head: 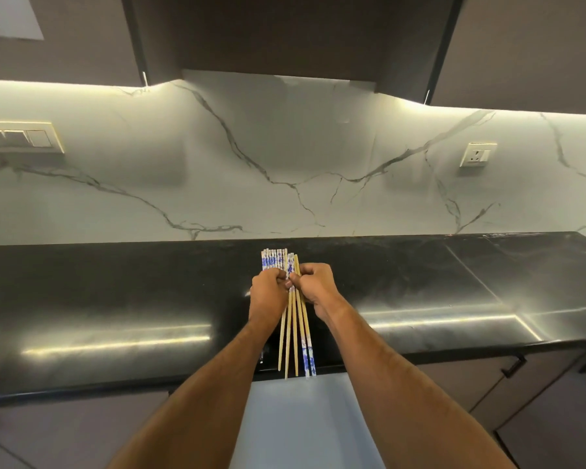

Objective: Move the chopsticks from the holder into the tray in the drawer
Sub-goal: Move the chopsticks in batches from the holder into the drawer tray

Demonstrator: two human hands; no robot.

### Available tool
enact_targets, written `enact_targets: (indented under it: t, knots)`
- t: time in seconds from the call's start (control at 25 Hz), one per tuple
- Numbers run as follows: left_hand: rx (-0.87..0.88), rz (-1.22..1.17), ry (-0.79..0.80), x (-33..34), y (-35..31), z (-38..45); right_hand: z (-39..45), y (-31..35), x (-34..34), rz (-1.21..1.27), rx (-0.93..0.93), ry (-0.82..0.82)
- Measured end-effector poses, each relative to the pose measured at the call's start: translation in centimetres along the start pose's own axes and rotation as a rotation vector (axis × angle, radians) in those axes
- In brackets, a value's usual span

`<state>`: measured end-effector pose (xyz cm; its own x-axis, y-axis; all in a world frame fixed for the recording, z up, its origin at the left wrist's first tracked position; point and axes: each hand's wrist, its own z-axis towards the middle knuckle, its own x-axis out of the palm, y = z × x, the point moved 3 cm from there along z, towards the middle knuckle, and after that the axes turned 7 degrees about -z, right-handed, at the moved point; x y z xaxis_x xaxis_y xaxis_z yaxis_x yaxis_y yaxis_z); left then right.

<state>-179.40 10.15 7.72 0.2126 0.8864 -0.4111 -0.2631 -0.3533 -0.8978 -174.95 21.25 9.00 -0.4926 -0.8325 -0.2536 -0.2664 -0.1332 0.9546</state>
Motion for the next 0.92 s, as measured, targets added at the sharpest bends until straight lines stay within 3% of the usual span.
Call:
enact_targets:
  t: [0.12, 0.28, 0.48, 0.8, 0.92]
  knots:
    - [-0.053, 0.000, 0.029, 0.2, 0.5, -0.7, -0.5, -1.6, 0.8, 0.093, 0.070, -0.049]
    - [-0.169, -0.097, -0.053, -0.2, 1.2, -1.5, -1.3, -3.2, 2.2, 0.276, 0.165, -0.062]
    - [-0.239, -0.186, -0.032, -0.6, 2.1, -1.9, -1.9, -4.3, 2.5, 0.215, 0.189, -0.096]
    - [-0.232, -0.214, 0.165, 0.1, 3.4, -3.4, -2.9, -4.5, 2.3, 0.092, 0.246, -0.318]
    - [-0.328, -0.347, 0.368, 0.9, 4.2, -4.3, -3.0, -3.9, 2.1, 0.111, 0.210, -0.326]
